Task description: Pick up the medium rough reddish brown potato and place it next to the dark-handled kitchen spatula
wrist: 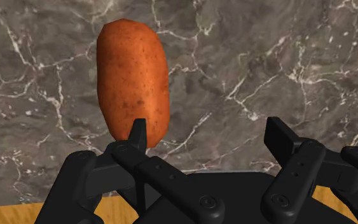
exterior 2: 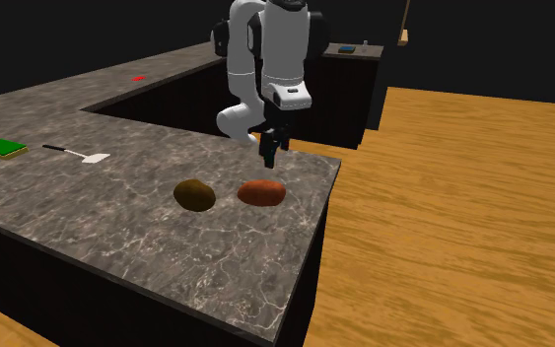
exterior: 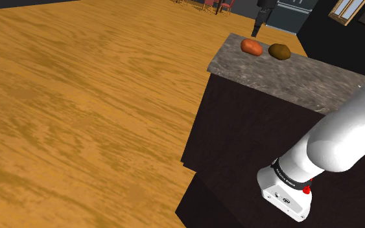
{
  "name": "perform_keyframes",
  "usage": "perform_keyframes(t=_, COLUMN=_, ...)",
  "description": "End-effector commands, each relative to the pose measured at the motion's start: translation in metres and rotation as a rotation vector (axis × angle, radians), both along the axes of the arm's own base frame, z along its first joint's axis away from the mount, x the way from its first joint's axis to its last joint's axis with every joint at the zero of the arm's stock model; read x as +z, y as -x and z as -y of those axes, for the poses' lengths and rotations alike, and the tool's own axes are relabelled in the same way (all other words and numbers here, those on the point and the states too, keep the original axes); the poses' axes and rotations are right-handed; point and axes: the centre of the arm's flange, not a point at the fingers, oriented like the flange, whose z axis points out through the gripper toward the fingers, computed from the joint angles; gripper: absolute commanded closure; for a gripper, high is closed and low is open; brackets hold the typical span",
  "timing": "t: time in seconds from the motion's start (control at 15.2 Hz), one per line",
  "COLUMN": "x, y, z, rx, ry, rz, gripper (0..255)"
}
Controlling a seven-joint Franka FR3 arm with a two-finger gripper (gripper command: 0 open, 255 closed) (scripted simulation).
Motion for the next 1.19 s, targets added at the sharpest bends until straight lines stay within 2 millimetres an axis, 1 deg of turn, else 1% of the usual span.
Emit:
perform_keyframes(t=0.0, x=-0.009, y=-0.019, z=0.020, rx=0.032, ry=-0.005, rz=-0.024, gripper=0)
perform_keyframes(t=0.2, x=-0.022, y=-0.049, z=0.049, rx=0.073, ry=-0.014, rz=-0.058, gripper=0)
perform_keyframes(t=0.26, x=-0.022, y=-0.051, z=0.051, rx=0.075, ry=-0.014, rz=-0.059, gripper=0)
perform_keyframes(t=0.66, x=-0.054, y=-0.047, z=0.050, rx=0.075, ry=-0.014, rz=-0.059, gripper=0)
perform_keyframes(t=0.73, x=-0.062, y=-0.045, z=0.050, rx=0.075, ry=-0.014, rz=-0.059, gripper=0)
perform_keyframes(t=1.12, x=-0.062, y=-0.045, z=0.050, rx=0.075, ry=-0.014, rz=-0.059, gripper=0)
